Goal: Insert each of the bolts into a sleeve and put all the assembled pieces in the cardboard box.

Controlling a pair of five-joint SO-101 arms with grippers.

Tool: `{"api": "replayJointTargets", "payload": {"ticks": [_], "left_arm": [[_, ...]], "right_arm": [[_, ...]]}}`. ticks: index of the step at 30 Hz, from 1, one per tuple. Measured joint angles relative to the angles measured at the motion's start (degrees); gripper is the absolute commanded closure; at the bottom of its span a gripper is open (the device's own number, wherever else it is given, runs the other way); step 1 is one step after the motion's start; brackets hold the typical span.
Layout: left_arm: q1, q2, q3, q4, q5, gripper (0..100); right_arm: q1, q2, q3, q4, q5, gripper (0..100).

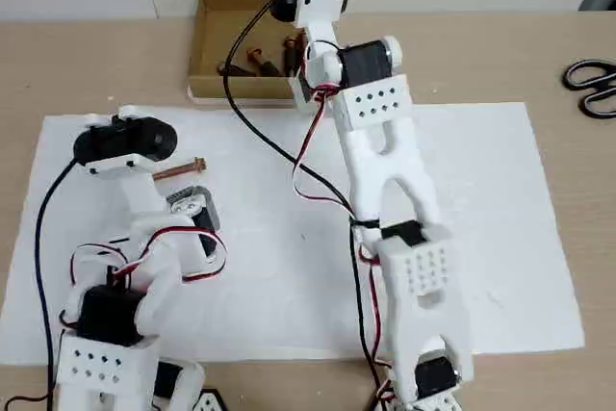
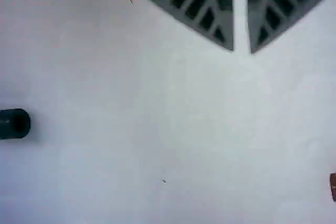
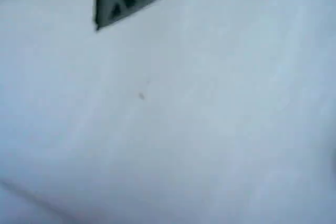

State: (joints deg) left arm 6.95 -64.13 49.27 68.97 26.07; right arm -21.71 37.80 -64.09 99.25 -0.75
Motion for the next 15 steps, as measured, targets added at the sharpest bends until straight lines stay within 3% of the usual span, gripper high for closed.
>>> {"api": "replayJointTargets", "payload": {"ticks": [8, 15], "left_arm": [[0.0, 0.0, 0.0, 0.0, 0.0, 99], [0.0, 0.0, 0.0, 0.0, 0.0, 99]], "right_arm": [[1.58, -9.93, 22.15, 0.0, -0.53, 87.6], [2.64, -9.93, 26.37, 0.0, -9.93, 87.5]]}}
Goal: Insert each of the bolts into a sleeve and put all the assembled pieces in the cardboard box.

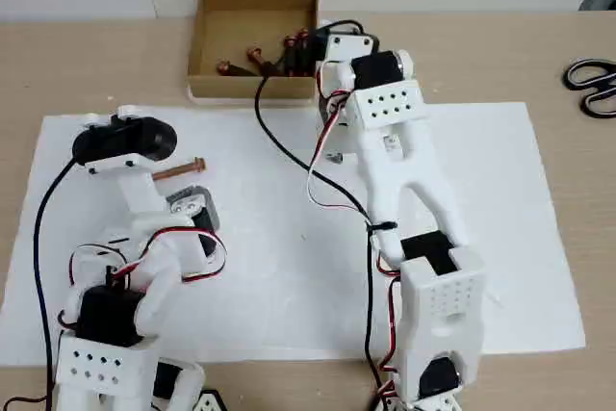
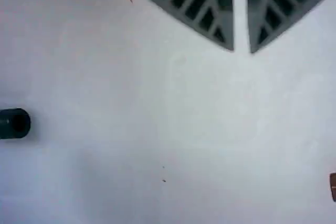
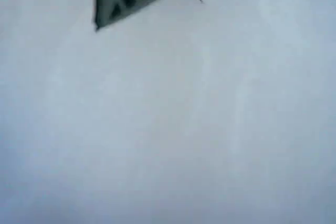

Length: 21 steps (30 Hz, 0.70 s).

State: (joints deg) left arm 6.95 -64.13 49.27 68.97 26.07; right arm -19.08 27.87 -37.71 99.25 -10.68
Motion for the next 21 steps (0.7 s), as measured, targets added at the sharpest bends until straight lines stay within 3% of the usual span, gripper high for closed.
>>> {"api": "replayJointTargets", "payload": {"ticks": [10, 21], "left_arm": [[0.0, 0.0, 0.0, 0.0, 0.0, 99], [0.0, 0.0, 0.0, 0.0, 0.0, 99]], "right_arm": [[0.09, 3.34, 0.35, -2.81, -23.38, 87.6], [4.22, 3.43, 0.35, -7.91, -32.79, 87.3]]}}
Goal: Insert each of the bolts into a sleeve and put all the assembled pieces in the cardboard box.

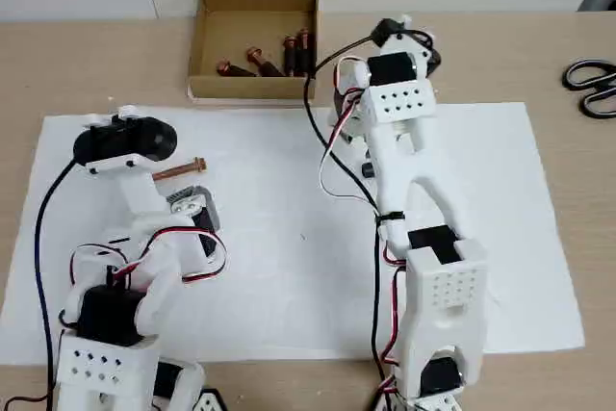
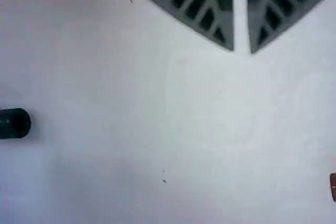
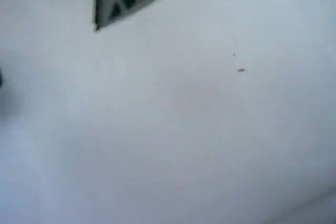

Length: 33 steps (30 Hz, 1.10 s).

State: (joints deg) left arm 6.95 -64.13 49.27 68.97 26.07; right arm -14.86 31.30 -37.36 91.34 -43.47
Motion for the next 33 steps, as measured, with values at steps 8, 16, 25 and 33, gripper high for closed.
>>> {"api": "replayJointTargets", "payload": {"ticks": [8, 16, 25, 33], "left_arm": [[0.0, 0.0, 0.0, 0.0, 0.0, 99], [0.0, 0.0, 0.0, 0.0, 0.0, 99], [0.0, 0.0, 0.0, 0.0, 0.0, 99], [0.0, 0.0, 0.0, 0.0, 0.0, 99]], "right_arm": [[0.44, 3.52, 0.0, -1.67, -5.98, 87.3], [0.53, 6.77, 0.0, -1.67, -10.73, 87.2], [0.53, 6.77, 0.0, -1.58, -10.9, 87.2], [1.76, 6.77, 0.0, 0.0, -10.9, 87.2]]}}
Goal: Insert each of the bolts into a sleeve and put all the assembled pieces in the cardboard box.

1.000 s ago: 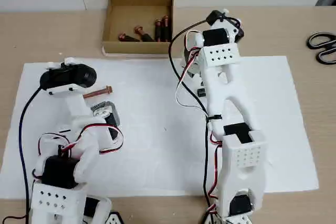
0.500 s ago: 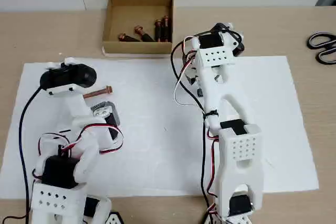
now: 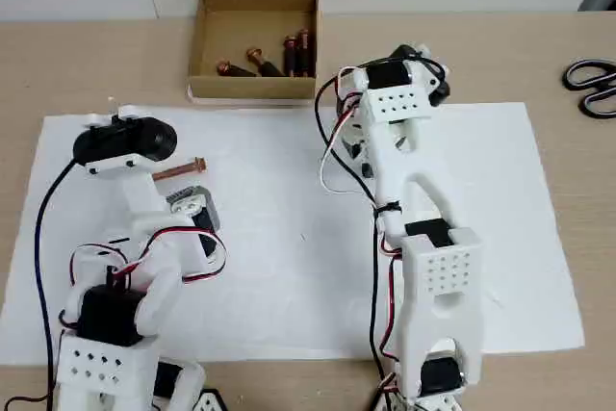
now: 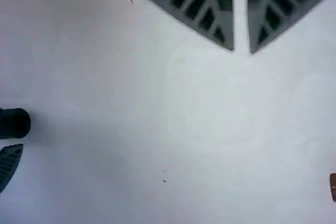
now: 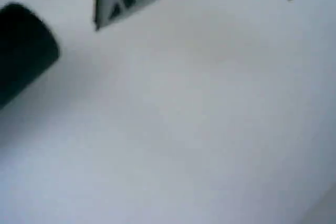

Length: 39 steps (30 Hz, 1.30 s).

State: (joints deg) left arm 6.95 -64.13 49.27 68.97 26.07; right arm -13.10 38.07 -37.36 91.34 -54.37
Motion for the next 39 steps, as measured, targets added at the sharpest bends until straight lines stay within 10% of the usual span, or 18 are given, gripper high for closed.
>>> {"api": "replayJointTargets", "payload": {"ticks": [10, 39], "left_arm": [[0.0, 0.0, 0.0, 0.0, 0.0, 99], [0.0, 0.0, 0.0, 0.0, 0.0, 99]], "right_arm": [[3.08, 0.0, 0.09, 0.88, 0.0, 75.7], [3.69, 5.1, 0.0, -1.05, -1.58, 83.0]]}}
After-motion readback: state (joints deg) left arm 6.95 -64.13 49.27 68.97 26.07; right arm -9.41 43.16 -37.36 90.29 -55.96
